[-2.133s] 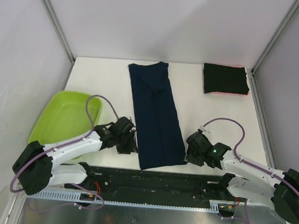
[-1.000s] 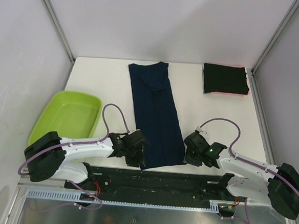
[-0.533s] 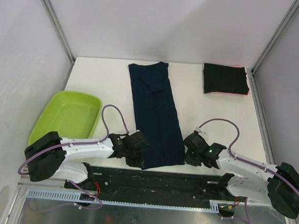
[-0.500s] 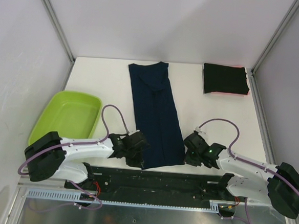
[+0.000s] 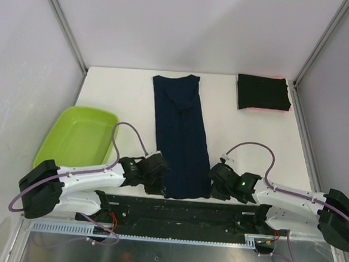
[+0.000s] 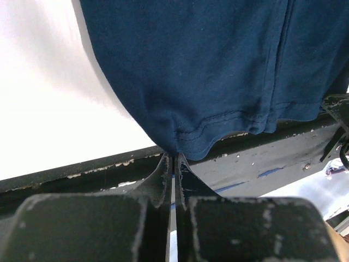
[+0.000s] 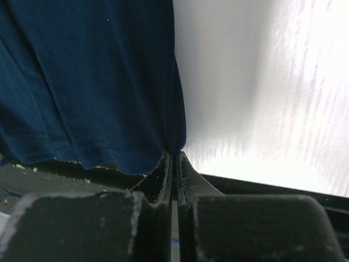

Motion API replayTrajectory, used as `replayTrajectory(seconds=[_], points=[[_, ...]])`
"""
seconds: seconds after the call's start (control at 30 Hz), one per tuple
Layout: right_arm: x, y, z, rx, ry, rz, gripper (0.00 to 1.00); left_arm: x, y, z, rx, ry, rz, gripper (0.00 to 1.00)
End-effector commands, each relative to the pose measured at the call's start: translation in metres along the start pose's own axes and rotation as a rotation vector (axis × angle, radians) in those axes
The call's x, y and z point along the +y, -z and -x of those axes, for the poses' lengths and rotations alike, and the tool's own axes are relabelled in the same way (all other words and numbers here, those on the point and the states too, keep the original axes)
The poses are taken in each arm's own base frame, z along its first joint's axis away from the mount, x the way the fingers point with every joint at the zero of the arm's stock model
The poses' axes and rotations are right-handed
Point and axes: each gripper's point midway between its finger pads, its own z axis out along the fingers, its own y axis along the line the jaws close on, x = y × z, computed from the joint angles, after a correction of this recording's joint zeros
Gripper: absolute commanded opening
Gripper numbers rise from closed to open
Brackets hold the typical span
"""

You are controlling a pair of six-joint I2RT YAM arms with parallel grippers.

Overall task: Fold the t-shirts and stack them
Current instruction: Grab the bottom of the folded rectangular tshirt with both arms, then fold the folded rectangular tshirt in 1/3 of the way

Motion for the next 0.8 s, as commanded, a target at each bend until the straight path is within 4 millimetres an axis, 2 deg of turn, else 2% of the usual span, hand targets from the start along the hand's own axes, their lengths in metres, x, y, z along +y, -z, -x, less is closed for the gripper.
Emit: replayTrajectory(seconds=[0.0, 0.13, 0.37, 0.53, 0.77], points=[[0.007, 0.008, -0.005, -0.017, -0.027, 0.004, 0.0, 0.009, 0.011, -0.001, -0.025, -0.007, 0.002, 0.0], [0.02, 0.021, 0.007, -0.063, -0.014, 0.014, 0.0, 0.005, 0.022, 0.009, -0.074, -0.02, 0.001, 0.0], [0.051, 0.042, 0.051, -0.193, 0.028, 0.026, 0.0, -0.014, 0.037, 0.039, -0.168, -0.015, -0.021, 0.0], [0.075, 0.037, 0.083, -0.252, 0.045, 0.047, 0.0, -0.027, 0.045, 0.069, -0.242, -0.017, -0.022, 0.0], [0.101, 0.025, 0.13, -0.322, 0.047, 0.072, 0.0, -0.034, 0.043, 0.11, -0.318, -0.016, 0.032, 0.0]])
